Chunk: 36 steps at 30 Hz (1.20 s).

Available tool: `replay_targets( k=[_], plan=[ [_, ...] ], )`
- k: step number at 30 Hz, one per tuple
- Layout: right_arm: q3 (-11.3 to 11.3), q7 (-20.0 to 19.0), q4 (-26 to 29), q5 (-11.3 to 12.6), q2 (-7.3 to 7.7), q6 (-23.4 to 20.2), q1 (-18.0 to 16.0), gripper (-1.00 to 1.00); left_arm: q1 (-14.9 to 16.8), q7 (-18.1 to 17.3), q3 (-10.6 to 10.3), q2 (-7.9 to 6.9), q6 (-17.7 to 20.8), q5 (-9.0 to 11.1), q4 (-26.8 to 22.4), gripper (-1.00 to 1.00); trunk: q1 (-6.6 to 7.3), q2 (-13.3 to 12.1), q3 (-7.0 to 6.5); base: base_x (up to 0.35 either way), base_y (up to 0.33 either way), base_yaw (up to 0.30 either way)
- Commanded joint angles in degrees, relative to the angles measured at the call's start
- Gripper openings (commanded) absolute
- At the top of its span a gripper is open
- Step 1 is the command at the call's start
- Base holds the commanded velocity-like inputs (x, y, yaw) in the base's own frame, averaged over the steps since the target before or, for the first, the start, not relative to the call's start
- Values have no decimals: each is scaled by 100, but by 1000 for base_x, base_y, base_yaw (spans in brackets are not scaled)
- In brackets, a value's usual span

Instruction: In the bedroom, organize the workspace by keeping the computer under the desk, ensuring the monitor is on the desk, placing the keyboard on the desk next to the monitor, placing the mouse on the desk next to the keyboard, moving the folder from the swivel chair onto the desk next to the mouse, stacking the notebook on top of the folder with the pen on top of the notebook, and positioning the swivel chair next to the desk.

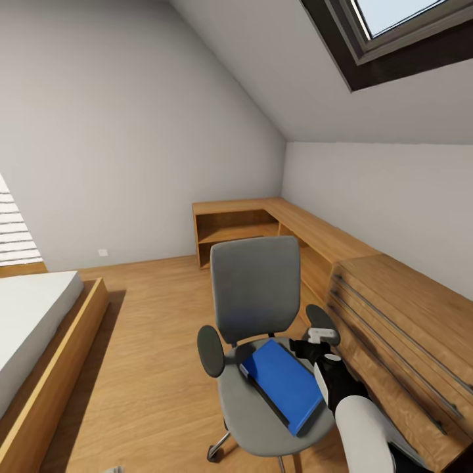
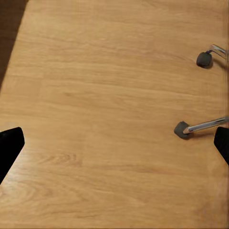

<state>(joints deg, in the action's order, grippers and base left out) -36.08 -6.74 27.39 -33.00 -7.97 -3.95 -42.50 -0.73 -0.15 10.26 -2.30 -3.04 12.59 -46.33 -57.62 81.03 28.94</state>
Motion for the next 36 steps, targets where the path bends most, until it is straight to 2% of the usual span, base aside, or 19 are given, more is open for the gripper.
replay_targets(
  k=[1,6,8,13,17,31,36],
  plan=[
    [-48,-51,19,-49,1,-22,-4,100,-3,22,-6,2,144,58,-172,100,-23,45,24,0,0,0],
    [-48,-55,26,-41,37,-19,-4,100,-5,88,-6,21,637,147,-855,100,-133,245,113,0,0,0],
    [-48,-57,27,-37,41,-16,-4,100,-5,96,-6,25,701,216,-964,100,-177,325,149,0,0,0],
    [-51,-64,25,-33,47,-12,-4,100,-6,90,-11,38,765,478,-1040,100,-286,526,239,0,0,0],
    [-55,-59,26,-31,44,-10,-4,100,-6,56,-7,13,766,734,-829,100,-374,686,311,0,0,0],
    [-50,-47,17,-43,49,-57,-4,100,-6,77,19,-59,670,805,-748,100,-682,1248,562,0,0,0],
    [-49,-34,39,-43,49,-341,-9,100,-6,73,20,-65,671,806,-747,100,-792,1448,652,0,0,0]
  ],
)
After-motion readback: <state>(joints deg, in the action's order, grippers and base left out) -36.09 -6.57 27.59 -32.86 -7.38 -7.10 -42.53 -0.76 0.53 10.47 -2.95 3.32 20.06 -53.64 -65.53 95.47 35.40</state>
